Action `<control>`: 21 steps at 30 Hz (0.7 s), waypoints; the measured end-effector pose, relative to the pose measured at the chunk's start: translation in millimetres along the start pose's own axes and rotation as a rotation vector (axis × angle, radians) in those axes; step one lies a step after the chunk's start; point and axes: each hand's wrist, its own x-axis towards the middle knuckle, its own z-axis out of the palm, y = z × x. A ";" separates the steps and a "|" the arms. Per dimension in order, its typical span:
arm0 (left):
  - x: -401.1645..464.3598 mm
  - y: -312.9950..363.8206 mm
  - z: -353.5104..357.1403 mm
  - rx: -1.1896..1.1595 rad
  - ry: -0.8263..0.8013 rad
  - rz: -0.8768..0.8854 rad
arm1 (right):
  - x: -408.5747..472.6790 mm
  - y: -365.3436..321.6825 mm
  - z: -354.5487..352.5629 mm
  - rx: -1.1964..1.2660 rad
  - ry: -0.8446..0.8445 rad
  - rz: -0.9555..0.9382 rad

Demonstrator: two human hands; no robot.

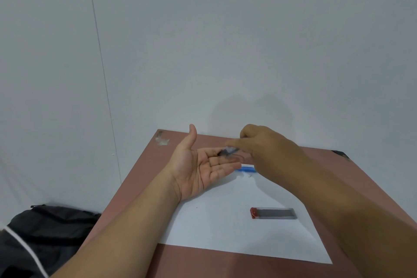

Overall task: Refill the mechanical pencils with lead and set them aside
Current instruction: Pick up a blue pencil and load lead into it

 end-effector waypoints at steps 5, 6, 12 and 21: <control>-0.4 0.9 -0.2 -0.003 -0.002 -0.007 | 2.0 2.1 3.8 0.026 0.011 0.068; -0.8 0.8 0.0 -0.011 -0.009 -0.009 | 1.3 2.3 2.4 -0.001 -0.005 0.049; -0.1 0.8 -0.9 -0.004 -0.006 -0.005 | 3.8 3.7 5.4 0.057 -0.011 0.090; 1.8 -0.1 -3.2 0.018 -0.009 0.005 | -2.0 1.5 3.5 0.102 0.074 0.053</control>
